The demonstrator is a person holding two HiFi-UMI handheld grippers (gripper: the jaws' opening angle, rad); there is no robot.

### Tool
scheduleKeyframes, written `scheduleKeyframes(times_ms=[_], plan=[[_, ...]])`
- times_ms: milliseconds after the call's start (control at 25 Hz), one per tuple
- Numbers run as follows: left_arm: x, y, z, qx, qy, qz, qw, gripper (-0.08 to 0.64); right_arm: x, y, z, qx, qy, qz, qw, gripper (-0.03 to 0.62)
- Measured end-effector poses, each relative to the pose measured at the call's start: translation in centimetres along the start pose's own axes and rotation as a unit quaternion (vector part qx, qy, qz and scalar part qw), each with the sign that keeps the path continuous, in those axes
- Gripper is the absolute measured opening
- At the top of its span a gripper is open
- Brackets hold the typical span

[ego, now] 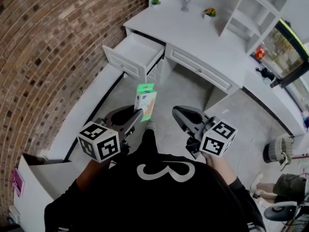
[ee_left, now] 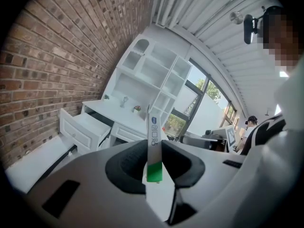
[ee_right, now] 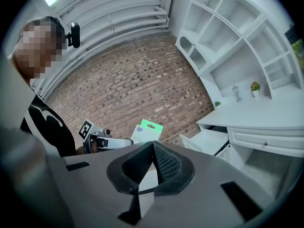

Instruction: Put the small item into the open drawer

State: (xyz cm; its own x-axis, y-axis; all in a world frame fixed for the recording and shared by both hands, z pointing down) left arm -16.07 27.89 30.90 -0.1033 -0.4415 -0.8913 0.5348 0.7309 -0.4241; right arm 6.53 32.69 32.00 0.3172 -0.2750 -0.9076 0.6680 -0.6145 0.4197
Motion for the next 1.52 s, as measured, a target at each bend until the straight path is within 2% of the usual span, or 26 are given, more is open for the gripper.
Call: scheduleKeyframes(times_ms=[280, 520, 1000, 1280, 1520], plan=[[1.5, -4.9, 6.8, -0.011, -0.025, -0.017, 0.9995, 0.094, 0.9, 6.7, 3.2, -0.025, -0.012, 0.026, 0.999, 0.008], [4.5, -10.0, 12.7, -0.016, -0.039, -0.026, 0.9987, 0.094, 3.2, 12.9, 8.1, -0.037, -0.024, 0.045, 0.998, 0.008], [9.4, -20.4, 20.0, 0.0, -0.039, -0.037, 0.9986, 0.094, 6.9, 21.4, 18.2, -0.027, -0.055, 0.044, 0.997, 0.008], [9.7, -22.7, 21.9, 0.015, -0.045, -0.035, 0.9983, 0.094, 7.0, 23.9, 19.5, -0.026, -0.053, 0.049, 0.997, 0.008], [10.6, -24.2, 24.3, 0.043, -0.048, -0.042, 0.997, 0.094, 8.2, 26.8, 21.9, 0.002, -0.065, 0.057, 0.996, 0.008]])
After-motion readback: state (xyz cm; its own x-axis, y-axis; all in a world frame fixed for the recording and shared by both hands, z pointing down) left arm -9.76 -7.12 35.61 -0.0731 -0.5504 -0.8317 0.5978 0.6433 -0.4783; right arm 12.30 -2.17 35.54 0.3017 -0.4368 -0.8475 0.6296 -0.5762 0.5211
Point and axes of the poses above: the fingertips, and each gripper's own axes: z forward along the fingers, y to its right, x out of its top, the point moved 8 cm from there along -z, backward along the fingers, and after that the axes turned 8 degrees about y, right-handed, at the moved point
